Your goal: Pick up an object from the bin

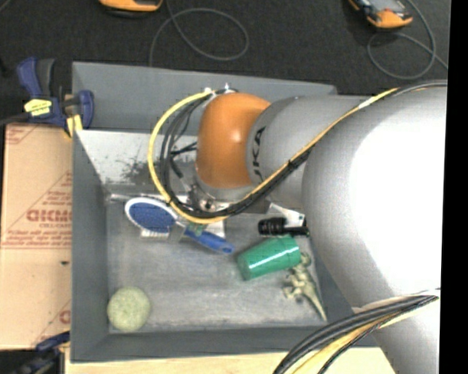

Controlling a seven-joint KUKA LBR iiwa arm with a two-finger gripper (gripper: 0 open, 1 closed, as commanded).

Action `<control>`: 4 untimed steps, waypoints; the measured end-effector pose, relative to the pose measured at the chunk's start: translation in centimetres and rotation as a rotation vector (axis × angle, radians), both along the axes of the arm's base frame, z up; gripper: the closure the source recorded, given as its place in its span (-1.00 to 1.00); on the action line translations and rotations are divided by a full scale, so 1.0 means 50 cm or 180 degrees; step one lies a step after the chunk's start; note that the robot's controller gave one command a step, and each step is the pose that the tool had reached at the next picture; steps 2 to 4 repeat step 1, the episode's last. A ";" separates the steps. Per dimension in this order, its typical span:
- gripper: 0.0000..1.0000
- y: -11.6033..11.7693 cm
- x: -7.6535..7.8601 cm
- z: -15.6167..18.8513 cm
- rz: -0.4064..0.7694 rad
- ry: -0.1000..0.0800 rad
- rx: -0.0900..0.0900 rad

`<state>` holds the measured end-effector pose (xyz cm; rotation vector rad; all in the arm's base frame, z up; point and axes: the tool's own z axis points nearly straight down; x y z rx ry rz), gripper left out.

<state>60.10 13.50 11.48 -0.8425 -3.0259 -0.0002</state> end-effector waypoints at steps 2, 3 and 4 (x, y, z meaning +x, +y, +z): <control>1.00 -0.001 0.001 0.022 0.0002 -0.0004 0.0000; 1.00 -0.001 0.001 0.022 0.0002 -0.0004 0.0000; 1.00 -0.001 0.001 0.022 0.0002 -0.0004 0.0000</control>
Offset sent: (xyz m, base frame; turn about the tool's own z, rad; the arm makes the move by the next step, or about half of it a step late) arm 0.0001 0.0000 0.0793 0.0000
